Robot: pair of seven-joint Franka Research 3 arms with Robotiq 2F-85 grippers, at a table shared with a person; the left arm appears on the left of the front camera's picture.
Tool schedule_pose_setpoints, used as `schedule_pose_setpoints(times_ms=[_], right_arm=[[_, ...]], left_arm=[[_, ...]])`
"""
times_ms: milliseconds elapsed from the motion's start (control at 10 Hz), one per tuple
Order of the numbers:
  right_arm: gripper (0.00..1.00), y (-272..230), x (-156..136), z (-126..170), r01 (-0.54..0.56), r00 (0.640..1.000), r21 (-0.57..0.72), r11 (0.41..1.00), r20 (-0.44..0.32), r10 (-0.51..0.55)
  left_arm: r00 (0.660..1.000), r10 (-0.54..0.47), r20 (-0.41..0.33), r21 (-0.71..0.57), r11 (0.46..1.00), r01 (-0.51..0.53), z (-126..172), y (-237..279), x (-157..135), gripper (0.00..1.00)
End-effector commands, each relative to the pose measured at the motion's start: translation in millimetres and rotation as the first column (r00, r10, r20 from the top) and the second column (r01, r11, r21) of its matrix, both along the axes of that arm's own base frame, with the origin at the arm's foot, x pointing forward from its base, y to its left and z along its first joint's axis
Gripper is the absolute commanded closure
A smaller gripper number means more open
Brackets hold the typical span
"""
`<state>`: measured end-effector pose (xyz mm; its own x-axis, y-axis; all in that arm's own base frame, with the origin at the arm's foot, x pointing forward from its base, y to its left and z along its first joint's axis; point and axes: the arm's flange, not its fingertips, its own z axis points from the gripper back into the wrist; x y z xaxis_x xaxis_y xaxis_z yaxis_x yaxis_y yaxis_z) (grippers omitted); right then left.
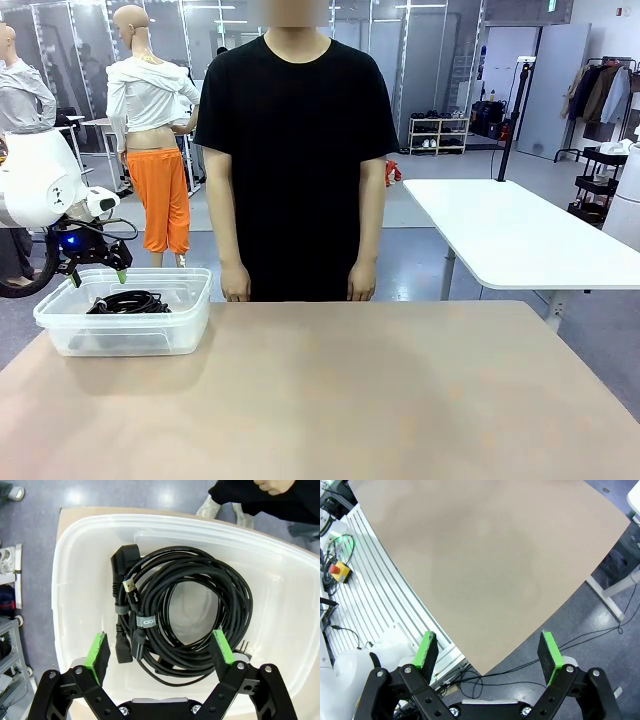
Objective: Organize and store the cables.
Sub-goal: Place the USB Extension Cable into the Organizing box.
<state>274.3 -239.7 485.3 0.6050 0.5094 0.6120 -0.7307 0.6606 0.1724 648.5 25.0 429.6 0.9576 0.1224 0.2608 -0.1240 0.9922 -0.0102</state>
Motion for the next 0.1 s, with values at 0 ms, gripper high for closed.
schedule_pose_setpoints(times_ms=[0], right_arm=[[0.00,-1.0,-0.8,0.6,-0.009,1.000,0.011,1.000,0.013,0.009]], left_arm=[[1.000,-0.005,-0.004,0.009,1.000,0.005,-1.0,0.2,1.0,0.00]])
